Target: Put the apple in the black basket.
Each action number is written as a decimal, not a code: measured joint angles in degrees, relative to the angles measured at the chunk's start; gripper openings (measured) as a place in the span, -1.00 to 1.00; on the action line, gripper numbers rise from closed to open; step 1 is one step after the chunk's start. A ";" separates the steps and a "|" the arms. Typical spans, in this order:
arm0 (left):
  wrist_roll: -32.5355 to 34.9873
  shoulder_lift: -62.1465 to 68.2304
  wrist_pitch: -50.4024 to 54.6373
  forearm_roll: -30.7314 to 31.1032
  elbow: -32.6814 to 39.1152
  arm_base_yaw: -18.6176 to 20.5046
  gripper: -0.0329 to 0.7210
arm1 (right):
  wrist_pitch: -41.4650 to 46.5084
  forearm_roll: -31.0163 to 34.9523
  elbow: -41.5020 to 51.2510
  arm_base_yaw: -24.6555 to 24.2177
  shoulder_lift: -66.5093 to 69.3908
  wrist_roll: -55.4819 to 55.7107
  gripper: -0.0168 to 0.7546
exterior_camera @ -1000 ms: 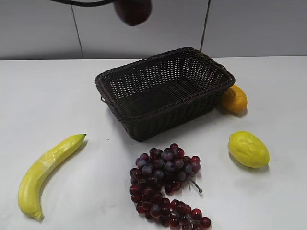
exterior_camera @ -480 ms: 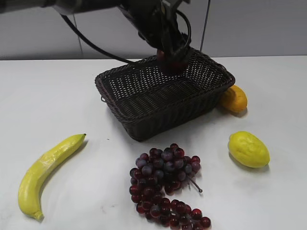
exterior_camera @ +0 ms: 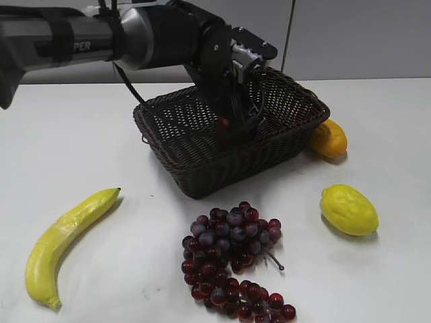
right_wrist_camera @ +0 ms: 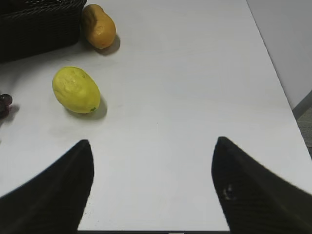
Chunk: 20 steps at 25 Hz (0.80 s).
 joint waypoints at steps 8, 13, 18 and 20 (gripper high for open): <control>0.00 0.02 0.65 0.45 -0.21 0.05 0.54 | 0.00 0.00 0.00 0.00 0.00 0.00 0.53; 0.00 -0.52 2.00 0.39 -0.21 0.10 0.89 | 0.00 0.00 0.00 0.00 0.00 0.00 0.53; 0.00 -5.08 3.06 0.52 -0.21 0.28 0.90 | 0.00 0.00 0.00 0.00 0.00 0.00 0.53; 0.00 -7.16 4.11 0.54 -0.21 0.59 0.89 | 0.00 0.00 0.00 0.00 0.00 0.00 0.53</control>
